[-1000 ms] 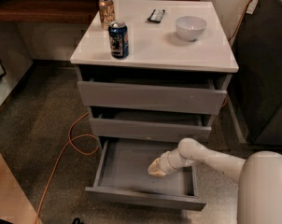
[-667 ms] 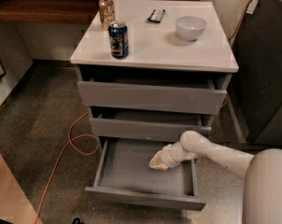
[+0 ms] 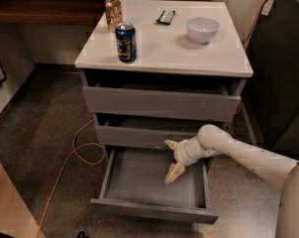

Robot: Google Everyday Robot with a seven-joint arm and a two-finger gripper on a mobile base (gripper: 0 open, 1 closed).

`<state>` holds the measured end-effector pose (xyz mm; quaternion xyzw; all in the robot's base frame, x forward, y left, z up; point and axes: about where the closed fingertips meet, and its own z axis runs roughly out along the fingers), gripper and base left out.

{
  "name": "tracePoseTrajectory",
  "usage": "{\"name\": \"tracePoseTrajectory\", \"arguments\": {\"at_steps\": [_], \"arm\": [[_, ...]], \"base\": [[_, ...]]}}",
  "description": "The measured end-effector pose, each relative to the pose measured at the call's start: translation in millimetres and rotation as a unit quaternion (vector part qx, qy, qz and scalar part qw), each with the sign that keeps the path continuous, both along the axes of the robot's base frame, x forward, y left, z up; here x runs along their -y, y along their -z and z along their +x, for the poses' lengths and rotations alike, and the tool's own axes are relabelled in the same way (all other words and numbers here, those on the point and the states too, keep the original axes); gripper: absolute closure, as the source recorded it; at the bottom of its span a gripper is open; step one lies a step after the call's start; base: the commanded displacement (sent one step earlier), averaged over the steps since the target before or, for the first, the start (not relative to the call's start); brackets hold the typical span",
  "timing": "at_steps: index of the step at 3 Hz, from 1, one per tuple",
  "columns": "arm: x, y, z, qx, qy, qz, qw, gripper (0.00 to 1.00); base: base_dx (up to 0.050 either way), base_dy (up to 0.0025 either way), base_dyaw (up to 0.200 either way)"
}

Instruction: Place pepsi can into bottom drawer

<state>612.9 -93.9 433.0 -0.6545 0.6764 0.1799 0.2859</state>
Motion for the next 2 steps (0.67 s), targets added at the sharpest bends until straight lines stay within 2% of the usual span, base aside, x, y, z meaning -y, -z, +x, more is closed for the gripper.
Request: {"name": "tracePoseTrajectory", "arguments": {"at_steps": [1,2], "arm": [[8,-50,-8,0.023,-0.009,-0.005,0.9997,0.00],[13,-94,-19,0.019,-0.037,0.010,0.9991,0.00]], "base": [[0.000,0.00000,0.000],[0.000,0.00000,0.000]]}}
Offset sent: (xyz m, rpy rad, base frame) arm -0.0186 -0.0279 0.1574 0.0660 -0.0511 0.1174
